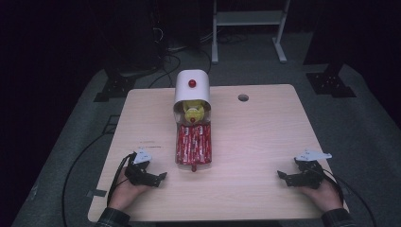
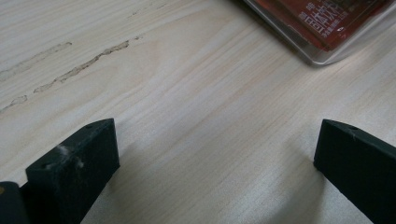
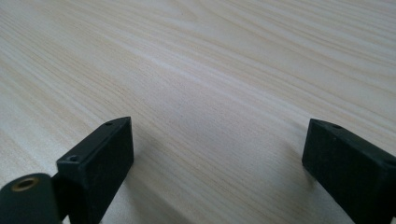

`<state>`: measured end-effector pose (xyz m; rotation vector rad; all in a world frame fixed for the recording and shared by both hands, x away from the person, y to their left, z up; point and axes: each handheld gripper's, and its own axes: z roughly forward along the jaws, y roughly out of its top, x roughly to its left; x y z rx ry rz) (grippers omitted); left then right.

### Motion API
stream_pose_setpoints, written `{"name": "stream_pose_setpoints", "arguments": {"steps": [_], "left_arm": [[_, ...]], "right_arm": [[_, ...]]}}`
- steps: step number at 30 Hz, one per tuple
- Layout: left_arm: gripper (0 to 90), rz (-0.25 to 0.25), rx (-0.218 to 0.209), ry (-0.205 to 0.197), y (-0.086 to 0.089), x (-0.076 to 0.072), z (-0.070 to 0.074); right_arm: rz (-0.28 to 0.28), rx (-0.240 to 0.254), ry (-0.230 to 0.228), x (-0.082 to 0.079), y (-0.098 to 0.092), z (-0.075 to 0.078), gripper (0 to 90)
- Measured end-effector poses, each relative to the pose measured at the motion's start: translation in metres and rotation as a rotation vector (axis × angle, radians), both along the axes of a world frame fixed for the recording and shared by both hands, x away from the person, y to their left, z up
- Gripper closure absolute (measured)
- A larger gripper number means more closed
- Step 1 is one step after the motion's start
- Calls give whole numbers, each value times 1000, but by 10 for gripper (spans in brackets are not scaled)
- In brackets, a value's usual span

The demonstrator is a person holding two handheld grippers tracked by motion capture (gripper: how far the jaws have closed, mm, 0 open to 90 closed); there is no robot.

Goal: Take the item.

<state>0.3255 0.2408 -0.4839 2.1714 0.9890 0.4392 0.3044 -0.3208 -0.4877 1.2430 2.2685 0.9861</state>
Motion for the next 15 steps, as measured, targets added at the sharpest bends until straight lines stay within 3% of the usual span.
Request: {"name": "stream_pose_setpoints", "arguments": {"steps": [10,15], "left_arm": [[0,7,15,17,-3,1,2],[0,-2,17,8,-4,0,5]], "right_arm": [[0,0,0,0,0,0,78],[0,0,0,0,0,0,78]]}}
